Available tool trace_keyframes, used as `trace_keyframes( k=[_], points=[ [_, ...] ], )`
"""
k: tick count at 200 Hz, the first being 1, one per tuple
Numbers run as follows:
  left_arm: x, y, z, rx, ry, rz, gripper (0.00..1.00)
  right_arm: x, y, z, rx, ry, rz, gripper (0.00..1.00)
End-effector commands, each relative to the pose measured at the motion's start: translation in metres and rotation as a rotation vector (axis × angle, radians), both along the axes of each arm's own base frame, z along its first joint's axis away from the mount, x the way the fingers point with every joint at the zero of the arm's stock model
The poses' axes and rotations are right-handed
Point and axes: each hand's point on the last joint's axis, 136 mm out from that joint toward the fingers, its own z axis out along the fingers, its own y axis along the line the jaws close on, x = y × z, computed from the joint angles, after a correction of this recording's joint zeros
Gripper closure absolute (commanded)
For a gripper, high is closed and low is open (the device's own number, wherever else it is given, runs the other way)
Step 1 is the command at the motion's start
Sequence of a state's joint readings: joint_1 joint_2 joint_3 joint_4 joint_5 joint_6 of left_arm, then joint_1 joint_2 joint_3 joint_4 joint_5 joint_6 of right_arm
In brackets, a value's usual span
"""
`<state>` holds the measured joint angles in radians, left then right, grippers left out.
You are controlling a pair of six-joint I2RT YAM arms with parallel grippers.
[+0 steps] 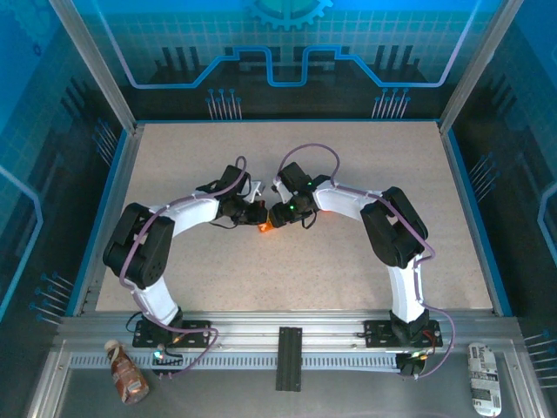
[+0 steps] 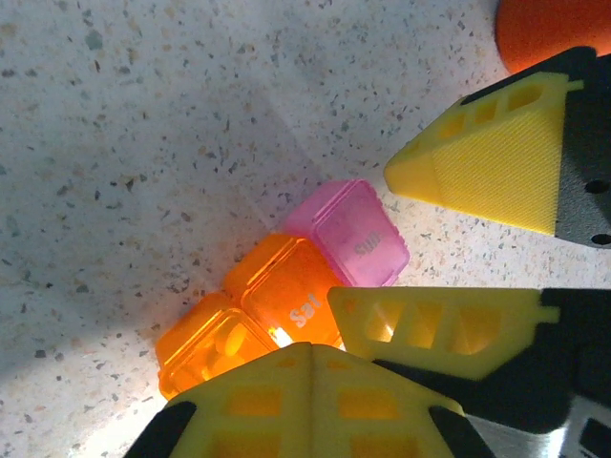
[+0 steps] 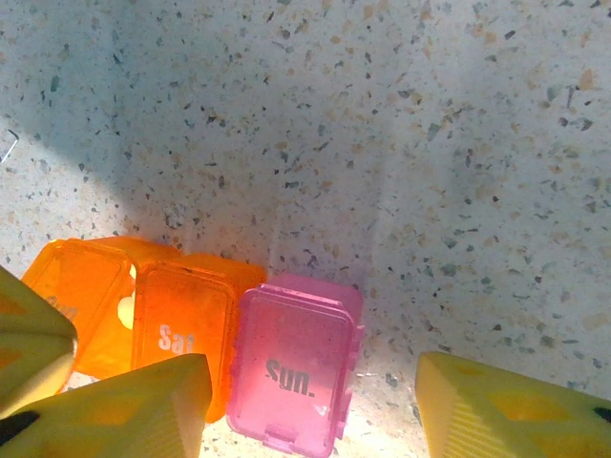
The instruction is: Sort the pills into containers
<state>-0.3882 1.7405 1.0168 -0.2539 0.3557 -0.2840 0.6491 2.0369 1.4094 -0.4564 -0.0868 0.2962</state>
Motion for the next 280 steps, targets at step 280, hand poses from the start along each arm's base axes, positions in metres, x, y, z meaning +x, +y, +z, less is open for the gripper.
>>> trace_keyframes(
  k=[280],
  points=[
    [-0.007,0.002,-0.014,0.054,0.000,-0.005,0.97,0.002,-0.019,-0.037,-0.108,0.093,-0.062,0.41]
  ],
)
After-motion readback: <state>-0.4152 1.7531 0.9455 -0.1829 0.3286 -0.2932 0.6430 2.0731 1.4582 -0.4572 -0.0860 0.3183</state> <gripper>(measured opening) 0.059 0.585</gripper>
